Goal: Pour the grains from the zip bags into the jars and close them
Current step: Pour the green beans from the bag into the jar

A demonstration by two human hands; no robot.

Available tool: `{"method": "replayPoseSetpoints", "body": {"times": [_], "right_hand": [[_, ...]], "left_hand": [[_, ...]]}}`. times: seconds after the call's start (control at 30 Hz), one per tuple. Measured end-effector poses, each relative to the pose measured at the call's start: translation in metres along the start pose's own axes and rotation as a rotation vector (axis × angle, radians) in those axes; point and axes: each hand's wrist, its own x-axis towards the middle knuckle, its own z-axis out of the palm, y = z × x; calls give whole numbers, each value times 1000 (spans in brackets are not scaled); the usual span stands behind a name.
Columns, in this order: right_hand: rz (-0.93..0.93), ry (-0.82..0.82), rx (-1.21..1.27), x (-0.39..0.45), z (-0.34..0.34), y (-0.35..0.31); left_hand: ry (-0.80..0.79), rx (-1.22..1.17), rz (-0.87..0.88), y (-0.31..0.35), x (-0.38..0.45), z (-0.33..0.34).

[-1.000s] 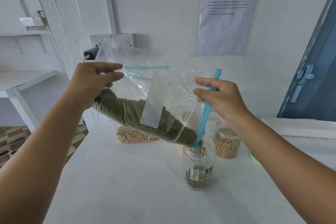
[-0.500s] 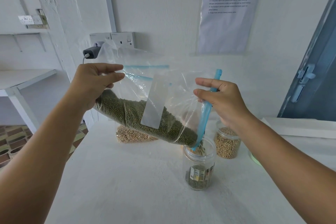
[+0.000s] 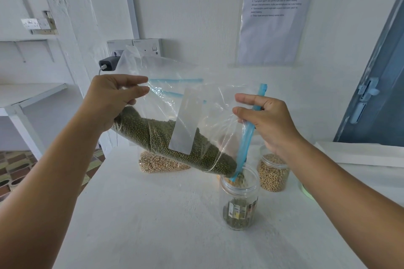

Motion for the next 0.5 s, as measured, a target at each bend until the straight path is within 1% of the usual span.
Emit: {"method": "replayPoseSetpoints", "body": {"times": [0.5], "right_hand": [[-2, 10, 12, 1, -1, -3]], "left_hand": [[-10, -3, 27, 0, 3, 0]]}}
